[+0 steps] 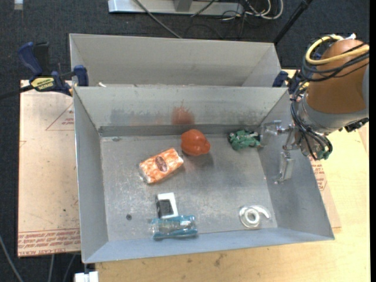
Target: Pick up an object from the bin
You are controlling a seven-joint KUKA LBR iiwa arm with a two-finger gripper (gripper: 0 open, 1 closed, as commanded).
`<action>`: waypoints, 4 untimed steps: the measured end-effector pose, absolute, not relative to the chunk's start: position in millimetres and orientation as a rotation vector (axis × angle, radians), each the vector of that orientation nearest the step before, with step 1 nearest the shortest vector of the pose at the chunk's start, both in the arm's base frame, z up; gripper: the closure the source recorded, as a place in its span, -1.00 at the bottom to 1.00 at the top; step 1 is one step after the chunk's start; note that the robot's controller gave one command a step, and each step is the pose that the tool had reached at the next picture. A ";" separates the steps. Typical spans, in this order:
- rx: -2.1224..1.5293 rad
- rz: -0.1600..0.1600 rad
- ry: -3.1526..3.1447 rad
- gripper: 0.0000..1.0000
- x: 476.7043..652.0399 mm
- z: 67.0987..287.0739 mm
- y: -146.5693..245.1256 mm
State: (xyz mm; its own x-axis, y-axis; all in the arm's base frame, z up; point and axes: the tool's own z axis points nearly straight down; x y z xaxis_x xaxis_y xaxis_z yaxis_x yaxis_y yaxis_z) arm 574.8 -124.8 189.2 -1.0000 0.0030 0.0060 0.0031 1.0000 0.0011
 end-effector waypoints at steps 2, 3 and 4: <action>0.088 0.003 -3.146 -1.00 581.3 160.9 -79.2; 0.012 -0.007 -3.134 -1.00 567.9 158.5 -54.1; -0.037 0.000 -3.144 -1.00 595.4 180.9 -51.9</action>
Offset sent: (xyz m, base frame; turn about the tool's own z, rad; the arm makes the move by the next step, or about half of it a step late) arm 0.0079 0.0761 -0.0500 -0.0966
